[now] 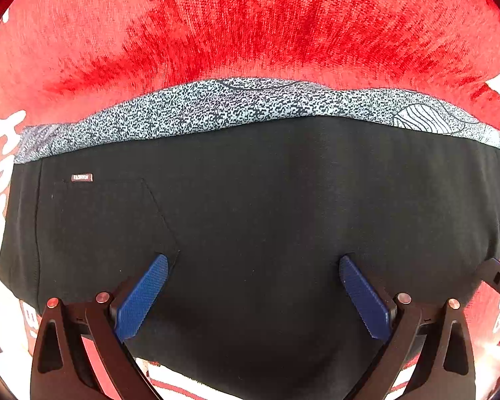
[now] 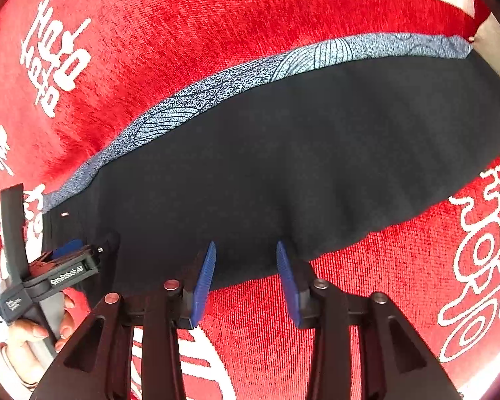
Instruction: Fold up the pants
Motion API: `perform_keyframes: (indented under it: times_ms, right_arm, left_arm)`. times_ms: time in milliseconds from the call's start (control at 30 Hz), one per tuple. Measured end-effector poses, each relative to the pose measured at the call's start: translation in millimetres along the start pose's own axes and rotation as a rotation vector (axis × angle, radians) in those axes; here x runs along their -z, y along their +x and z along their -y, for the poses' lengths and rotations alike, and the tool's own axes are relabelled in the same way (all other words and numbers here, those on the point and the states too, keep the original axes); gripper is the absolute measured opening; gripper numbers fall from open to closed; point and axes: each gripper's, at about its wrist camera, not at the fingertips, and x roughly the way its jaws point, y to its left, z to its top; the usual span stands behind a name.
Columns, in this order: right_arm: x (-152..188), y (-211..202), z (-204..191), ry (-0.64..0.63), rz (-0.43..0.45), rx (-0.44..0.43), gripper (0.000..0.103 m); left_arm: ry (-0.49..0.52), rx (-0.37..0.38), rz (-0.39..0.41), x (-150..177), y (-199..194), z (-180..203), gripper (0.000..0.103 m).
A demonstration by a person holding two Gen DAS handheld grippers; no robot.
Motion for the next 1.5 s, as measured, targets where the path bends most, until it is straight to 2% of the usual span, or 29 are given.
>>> perform_keyframes:
  times_ms: [467, 633, 767, 833, 933, 1033, 1167, 1267, 1367, 1500]
  right_arm:
    - [-2.9, -3.1, 11.3, 0.023, -0.027, -0.075, 0.042]
    - [-6.4, -16.7, 18.8, 0.035, -0.022, -0.106, 0.042]
    - [-9.2, -36.1, 31.1, 0.044, 0.0, -0.124, 0.042]
    - [-10.7, -50.7, 47.2, 0.058, 0.021, -0.138, 0.042]
    - [-16.1, -68.2, 79.7, 0.088, 0.063, -0.087, 0.042]
    - [-25.7, -81.2, 121.1, 0.154, 0.09, -0.033, 0.042]
    - [-47.3, -84.4, 160.7, 0.219, 0.117, 0.042, 0.042]
    - [-69.2, -79.3, 179.4, 0.216, 0.135, 0.092, 0.042]
    - [-90.3, -72.5, 188.6, 0.176, 0.159, 0.149, 0.042]
    - [-115.4, -55.5, 203.0, 0.103, 0.155, 0.218, 0.041]
  left_arm:
    - [-0.007, -0.044, 0.017, 7.6, -8.6, 22.5, 0.103]
    - [-0.018, -0.055, 0.015, 7.3, -11.4, 27.5, 0.103]
    - [-0.001, -0.122, -0.01, 1.1, -19.9, 40.2, 0.103]
    - [0.004, -0.124, -0.001, -3.1, -28.2, 50.2, 0.103]
    - [0.001, -0.062, 0.033, -8.9, -46.2, 74.8, 0.103]
    - [0.053, -0.026, 0.066, -14.7, -55.3, 114.9, 0.103]
    - [0.105, 0.003, 0.082, -23.2, -47.6, 175.9, 0.103]
    - [0.114, 0.006, 0.079, -26.0, -35.1, 208.2, 0.103]
    - [0.113, -0.01, 0.053, -21.7, -21.6, 225.7, 0.103]
    - [0.085, 0.007, 0.078, -14.7, -18.9, 227.4, 0.103]
